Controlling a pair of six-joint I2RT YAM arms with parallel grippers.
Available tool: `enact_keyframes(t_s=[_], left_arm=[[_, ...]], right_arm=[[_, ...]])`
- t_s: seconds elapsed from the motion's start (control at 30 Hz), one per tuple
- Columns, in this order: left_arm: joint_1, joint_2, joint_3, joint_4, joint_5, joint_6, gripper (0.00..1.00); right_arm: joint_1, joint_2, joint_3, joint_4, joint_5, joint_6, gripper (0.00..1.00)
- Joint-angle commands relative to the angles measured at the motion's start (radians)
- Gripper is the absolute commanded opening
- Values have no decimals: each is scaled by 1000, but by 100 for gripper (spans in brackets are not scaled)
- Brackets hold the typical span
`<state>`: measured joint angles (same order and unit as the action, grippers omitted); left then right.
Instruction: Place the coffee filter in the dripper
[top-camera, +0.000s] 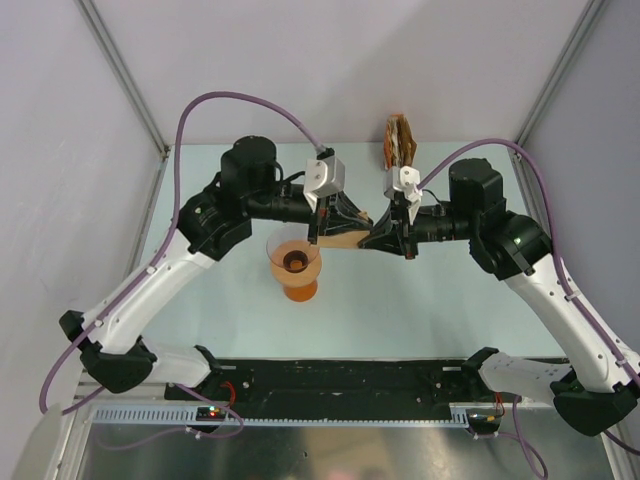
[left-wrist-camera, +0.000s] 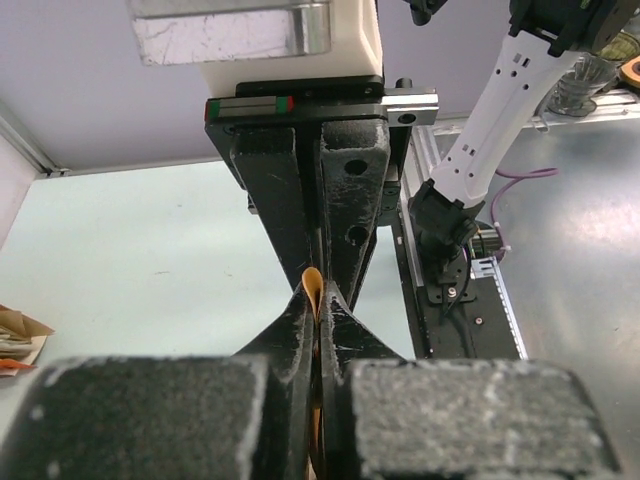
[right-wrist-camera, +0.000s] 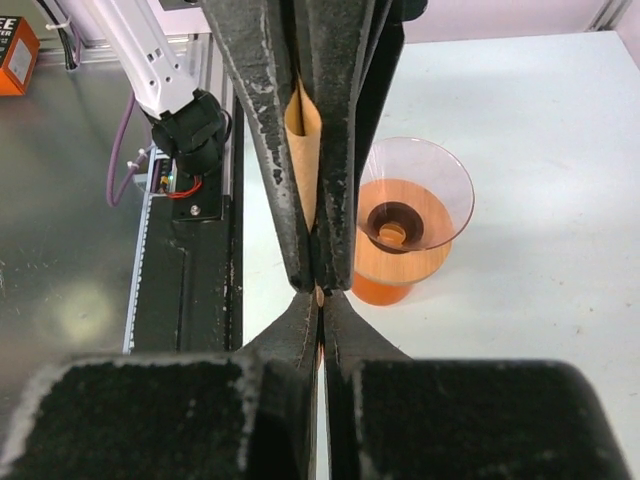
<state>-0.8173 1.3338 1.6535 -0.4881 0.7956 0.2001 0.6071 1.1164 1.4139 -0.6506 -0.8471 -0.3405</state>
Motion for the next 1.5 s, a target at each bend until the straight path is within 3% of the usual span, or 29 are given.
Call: enact_keyframes(t_s=[0.0,0.07,0.13,0.2,0.33,0.67,1.03,1.23,1.4,1.47], left_arm=[[-5,-45,46,60,-3,-7,9],[-3,-52,51,62,-32,-16,44],[11,-66,62,64,-78,-38,66],[51,-84,76,66,-93,-84,75],[167,-166,24,66,-53,-178,77],[231,-250,-148,67,-38,-155,73],[164,-236,-206,68,-44,-72,65],[132,-235,-214,67,-23,-95,47],[132,-255,-220,66,-67,-175,7],[140,-262,-226,63,-89,-225,2]], right_arm=[[-11,-7,2,10,-16,3,0],[-15,-11,-4,18,-21,2,0],[-23,-20,-16,34,-32,3,0],[-34,-37,-36,72,-44,11,0],[-56,-102,-120,221,-61,44,0],[-42,-125,-164,406,-96,84,0],[19,-110,-160,423,-80,67,0],[36,-82,-161,442,-75,60,0],[56,-50,-160,457,-68,48,4],[62,-38,-161,461,-60,39,13]])
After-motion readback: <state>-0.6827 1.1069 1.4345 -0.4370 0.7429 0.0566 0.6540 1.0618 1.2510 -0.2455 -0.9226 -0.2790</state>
